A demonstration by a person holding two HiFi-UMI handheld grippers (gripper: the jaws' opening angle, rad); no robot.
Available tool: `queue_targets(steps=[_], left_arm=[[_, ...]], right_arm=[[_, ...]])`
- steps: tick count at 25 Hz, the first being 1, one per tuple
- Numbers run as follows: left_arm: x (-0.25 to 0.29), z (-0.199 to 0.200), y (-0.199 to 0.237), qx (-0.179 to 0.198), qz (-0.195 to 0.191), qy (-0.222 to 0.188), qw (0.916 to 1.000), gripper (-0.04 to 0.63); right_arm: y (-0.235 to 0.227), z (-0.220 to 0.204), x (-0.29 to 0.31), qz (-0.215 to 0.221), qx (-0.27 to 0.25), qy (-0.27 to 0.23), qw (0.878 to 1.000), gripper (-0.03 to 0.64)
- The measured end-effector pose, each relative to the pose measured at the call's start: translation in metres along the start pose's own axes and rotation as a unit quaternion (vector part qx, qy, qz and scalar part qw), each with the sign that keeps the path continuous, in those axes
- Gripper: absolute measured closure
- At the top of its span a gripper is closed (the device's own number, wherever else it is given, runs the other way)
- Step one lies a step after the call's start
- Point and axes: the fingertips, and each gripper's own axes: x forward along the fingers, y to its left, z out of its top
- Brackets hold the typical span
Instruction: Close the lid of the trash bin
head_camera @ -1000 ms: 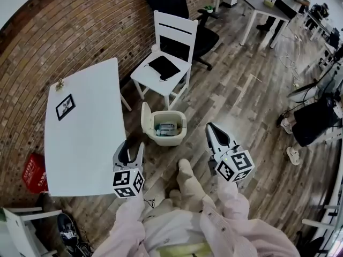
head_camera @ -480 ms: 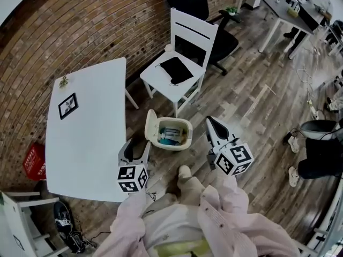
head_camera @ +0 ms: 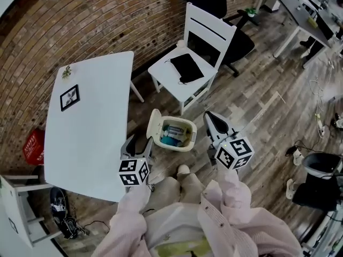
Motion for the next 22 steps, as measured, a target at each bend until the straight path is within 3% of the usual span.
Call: queue_targets(steps=[7,17,22], left_arm=[[0.029,-0.011,0.017,-0.014,0.004,0.031,0.9994,0.345],[0.075,-0.057,0.038,0.001,-0.008,0.089,0.996,0.325],[0.099,-0.089,0.05,-0.015,-0.005,0.104,0.9945,0.321]], right_arm=[[-0.001,-0.023,0.042,0.019,0.017,0.027,0.999,0.614],[-0.01,-0.082,0.067,0.017,0.023,0.074,0.997,0.614],[-0.022,-0.118,0.069,0.002,0.025,0.094,0.995,0.614]])
